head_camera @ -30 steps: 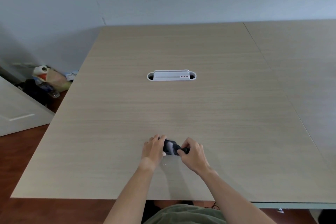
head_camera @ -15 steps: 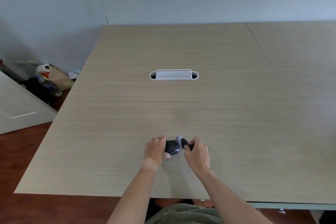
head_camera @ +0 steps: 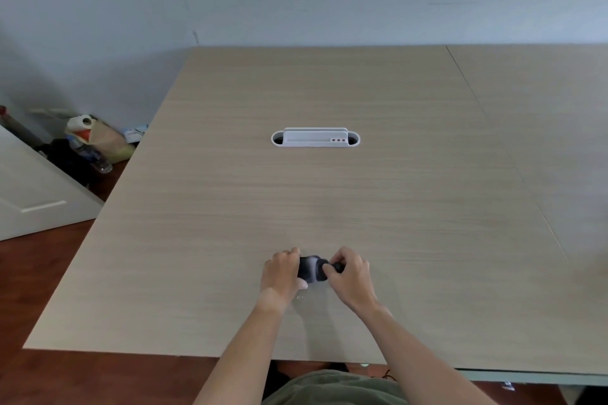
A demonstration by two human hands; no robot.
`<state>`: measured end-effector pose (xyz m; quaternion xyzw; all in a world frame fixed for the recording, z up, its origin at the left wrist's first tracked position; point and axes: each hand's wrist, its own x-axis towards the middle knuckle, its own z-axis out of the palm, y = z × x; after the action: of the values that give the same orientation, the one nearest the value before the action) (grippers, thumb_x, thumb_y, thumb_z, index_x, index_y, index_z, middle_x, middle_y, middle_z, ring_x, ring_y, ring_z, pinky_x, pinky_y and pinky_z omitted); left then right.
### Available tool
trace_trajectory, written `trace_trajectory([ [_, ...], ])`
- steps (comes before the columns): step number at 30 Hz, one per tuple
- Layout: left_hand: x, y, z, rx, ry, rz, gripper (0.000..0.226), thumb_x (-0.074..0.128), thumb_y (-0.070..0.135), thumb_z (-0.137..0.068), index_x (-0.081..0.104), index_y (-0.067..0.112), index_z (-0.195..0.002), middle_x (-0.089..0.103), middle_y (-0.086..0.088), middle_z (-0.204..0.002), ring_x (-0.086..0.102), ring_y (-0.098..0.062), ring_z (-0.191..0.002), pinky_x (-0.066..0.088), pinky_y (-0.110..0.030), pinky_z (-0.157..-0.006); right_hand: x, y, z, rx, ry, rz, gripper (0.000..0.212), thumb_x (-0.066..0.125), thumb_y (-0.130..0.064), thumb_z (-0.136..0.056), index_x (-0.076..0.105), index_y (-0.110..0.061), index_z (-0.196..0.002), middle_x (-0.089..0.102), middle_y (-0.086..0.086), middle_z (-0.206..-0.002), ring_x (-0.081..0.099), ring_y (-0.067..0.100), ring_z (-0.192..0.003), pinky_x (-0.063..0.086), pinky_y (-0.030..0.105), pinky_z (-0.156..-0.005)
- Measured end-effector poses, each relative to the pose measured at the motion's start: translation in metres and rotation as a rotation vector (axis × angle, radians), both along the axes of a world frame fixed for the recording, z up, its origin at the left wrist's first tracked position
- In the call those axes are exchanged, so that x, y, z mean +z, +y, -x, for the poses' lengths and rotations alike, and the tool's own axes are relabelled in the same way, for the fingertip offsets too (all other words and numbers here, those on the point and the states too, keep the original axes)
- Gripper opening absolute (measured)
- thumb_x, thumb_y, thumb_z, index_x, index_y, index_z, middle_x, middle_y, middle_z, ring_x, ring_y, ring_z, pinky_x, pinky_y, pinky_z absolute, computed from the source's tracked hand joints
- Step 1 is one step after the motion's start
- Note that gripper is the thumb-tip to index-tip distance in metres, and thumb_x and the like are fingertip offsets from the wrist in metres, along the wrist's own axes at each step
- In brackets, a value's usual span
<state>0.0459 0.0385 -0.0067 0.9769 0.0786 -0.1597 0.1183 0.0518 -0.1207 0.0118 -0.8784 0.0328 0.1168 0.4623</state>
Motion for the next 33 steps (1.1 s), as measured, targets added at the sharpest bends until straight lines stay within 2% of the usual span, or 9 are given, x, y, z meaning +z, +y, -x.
trace_trajectory([
  [3, 0.0, 0.0, 0.0, -0.008, -0.013, 0.008, 0.051, 0.08, 0.03, -0.067, 0.054, 0.014, -0.108, 0.066, -0.003, -0.104, 0.061, -0.026, -0.098, 0.048, -0.035, -0.077, -0.002, 0.005, 0.005, 0.084, 0.042, 0.02, 0.009, 0.067, -0.012, -0.078, 0.058, -0.012, -0.077, 0.063, 0.003, -0.068, 0.053, 0.015, -0.06, 0.041, 0.028, -0.053],
  [7, 0.002, -0.001, 0.0, -0.019, 0.009, -0.029, 0.048, 0.078, 0.027, -0.069, 0.052, 0.012, -0.107, 0.065, -0.005, -0.105, 0.06, -0.027, -0.097, 0.045, -0.035, -0.076, 0.001, 0.007, 0.005, -0.067, -0.009, 0.218, 0.004, 0.057, -0.015, -0.09, 0.053, -0.013, -0.089, 0.058, -0.002, -0.075, 0.052, 0.023, -0.068, 0.035, 0.033, -0.056],
  [12, 0.005, -0.003, 0.0, -0.022, 0.032, -0.031, 0.045, 0.074, 0.022, -0.069, 0.052, 0.011, -0.107, 0.064, -0.004, -0.107, 0.06, -0.027, -0.099, 0.044, -0.034, -0.076, 0.005, 0.016, 0.003, 0.015, 0.012, 0.066, 0.007, 0.06, -0.015, -0.085, 0.053, -0.015, -0.082, 0.062, -0.001, -0.075, 0.055, 0.022, -0.069, 0.042, 0.037, -0.057],
  [16, 0.01, -0.004, -0.001, -0.049, 0.05, -0.06, 0.045, 0.074, 0.02, -0.07, 0.051, 0.012, -0.107, 0.064, -0.005, -0.106, 0.06, -0.028, -0.099, 0.042, -0.033, -0.074, 0.003, 0.014, 0.0, -0.079, 0.005, 0.253, 0.006, 0.053, -0.019, -0.092, 0.052, -0.013, -0.091, 0.062, 0.0, -0.08, 0.055, 0.025, -0.072, 0.038, 0.033, -0.059],
  [18, 0.01, -0.004, 0.0, -0.065, 0.058, -0.082, 0.045, 0.074, 0.019, -0.071, 0.05, 0.012, -0.108, 0.064, -0.005, -0.107, 0.06, -0.027, -0.1, 0.041, -0.033, -0.073, 0.004, 0.01, -0.002, -0.09, -0.023, 0.219, 0.005, 0.053, -0.017, -0.092, 0.052, -0.013, -0.091, 0.06, -0.001, -0.08, 0.053, 0.025, -0.072, 0.037, 0.033, -0.059],
  [21, 0.01, -0.002, -0.001, -0.073, 0.066, -0.072, 0.047, 0.076, 0.02, -0.07, 0.051, 0.012, -0.11, 0.064, -0.005, -0.109, 0.059, -0.027, -0.102, 0.043, -0.034, -0.076, 0.004, 0.002, -0.007, 0.035, 0.028, 0.063, 0.006, 0.06, -0.013, -0.086, 0.054, -0.014, -0.084, 0.062, -0.001, -0.076, 0.055, 0.022, -0.07, 0.044, 0.036, -0.058],
  [24, 0.012, 0.0, -0.003, -0.079, 0.075, -0.04, 0.05, 0.079, 0.021, -0.068, 0.052, 0.012, -0.11, 0.064, -0.006, -0.11, 0.06, -0.028, -0.103, 0.046, -0.036, -0.078, 0.003, 0.0, -0.008, 0.135, 0.092, 0.1, 0.006, 0.062, -0.014, -0.082, 0.056, -0.014, -0.082, 0.064, 0.002, -0.077, 0.059, 0.024, -0.073, 0.048, 0.041, -0.062],
  [28, 0.012, 0.0, -0.004, -0.089, 0.089, -0.03, 0.055, 0.08, 0.019, -0.069, 0.052, 0.012, -0.116, 0.064, -0.006, -0.113, 0.06, -0.028, -0.103, 0.046, -0.035, -0.079, 0.0, -0.003, -0.013, 0.018, 0.025, 0.24, 0.004, 0.055, -0.014, -0.09, 0.051, -0.012, -0.09, 0.058, 0.003, -0.08, 0.057, 0.03, -0.074, 0.037, 0.033, -0.056],
  [33, 0.014, 0.0, -0.003, -0.09, 0.103, -0.016, 0.054, 0.08, 0.017, -0.07, 0.052, 0.012, -0.116, 0.063, -0.006, -0.116, 0.058, -0.027, -0.108, 0.046, -0.035, -0.082, 0.006, -0.002, -0.017, 0.133, 0.018, 0.052, 0.005, 0.057, -0.005, -0.081, 0.054, -0.01, -0.083, 0.06, 0.005, -0.074, 0.052, 0.021, -0.066, 0.039, 0.028, -0.054],
])
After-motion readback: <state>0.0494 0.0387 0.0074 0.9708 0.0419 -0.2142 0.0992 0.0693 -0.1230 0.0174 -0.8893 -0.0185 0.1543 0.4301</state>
